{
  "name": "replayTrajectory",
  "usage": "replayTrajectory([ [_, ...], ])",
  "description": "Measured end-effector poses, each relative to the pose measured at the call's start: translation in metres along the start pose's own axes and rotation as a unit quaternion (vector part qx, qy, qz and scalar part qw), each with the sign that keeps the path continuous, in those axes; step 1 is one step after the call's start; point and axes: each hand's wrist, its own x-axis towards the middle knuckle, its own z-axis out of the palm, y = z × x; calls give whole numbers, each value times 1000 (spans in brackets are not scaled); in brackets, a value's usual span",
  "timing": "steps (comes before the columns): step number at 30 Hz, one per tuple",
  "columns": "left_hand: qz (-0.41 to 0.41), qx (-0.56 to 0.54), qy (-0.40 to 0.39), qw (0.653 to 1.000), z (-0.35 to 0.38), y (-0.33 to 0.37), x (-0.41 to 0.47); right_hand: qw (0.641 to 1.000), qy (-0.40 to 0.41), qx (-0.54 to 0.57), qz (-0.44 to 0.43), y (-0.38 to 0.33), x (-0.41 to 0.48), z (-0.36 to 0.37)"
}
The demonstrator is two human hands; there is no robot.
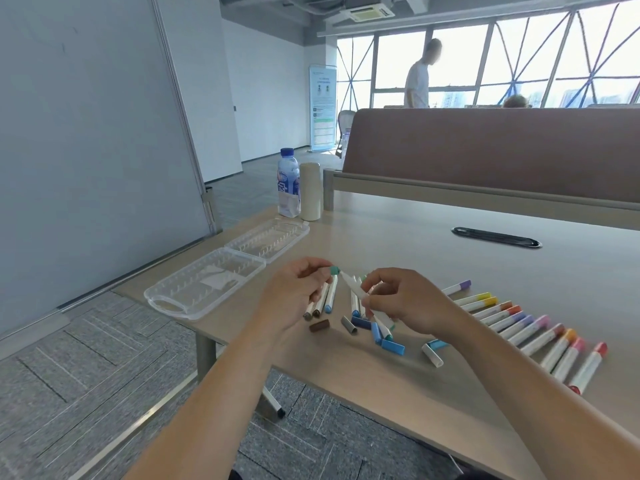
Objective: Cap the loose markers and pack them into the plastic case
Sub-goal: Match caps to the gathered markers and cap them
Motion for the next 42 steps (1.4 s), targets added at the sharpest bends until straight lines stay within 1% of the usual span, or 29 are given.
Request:
replayTrajectory([
  [3, 14, -2, -3, 1000, 1, 3, -2, 1000, 1, -4, 1, 0, 1, 0],
  [7, 44, 107, -1, 993, 2, 8, -8, 1000, 1, -24, -4, 0, 0, 0],
  [9, 62, 130, 8, 990, 5, 9, -9, 1000, -2, -23, -7, -2, -1, 2],
  [14, 97, 101, 46, 989, 16, 14, -8, 1000, 0, -5, -7, -7, -1, 0],
  [16, 113, 109, 54, 986, 20, 15, -9, 1000, 1, 14, -5, -8, -2, -2],
  [19, 113, 102, 58, 987, 27, 13, -10, 1000, 1, 25, 5, -7, -4, -6],
  [23, 96, 73, 37, 992, 33, 13, -11, 999, 21, 40, 4, -6, -6, -14],
  [24, 100, 80, 25, 991, 35, 17, -10, 998, 23, 52, 4, -5, -7, -14],
  [26, 114, 126, -3, 985, 40, 27, -5, 995, 33, 99, 5, -2, -6, -14],
  [29, 130, 163, -44, 977, 48, 36, 3, 983, 92, 159, 14, 7, 0, -23],
  [31, 113, 153, -37, 981, 51, 34, 7, 982, 134, 132, 29, 16, 6, -34],
  [33, 91, 135, -27, 986, 52, 26, 9, 983, 160, 71, 55, 27, 14, -42],
  [38, 36, 107, -18, 993, 57, 4, 8, 978, 144, -93, 118, 50, 46, -36],
  [42, 22, 112, -15, 993, 58, -3, 9, 963, 130, -188, 143, 61, 65, -27],
])
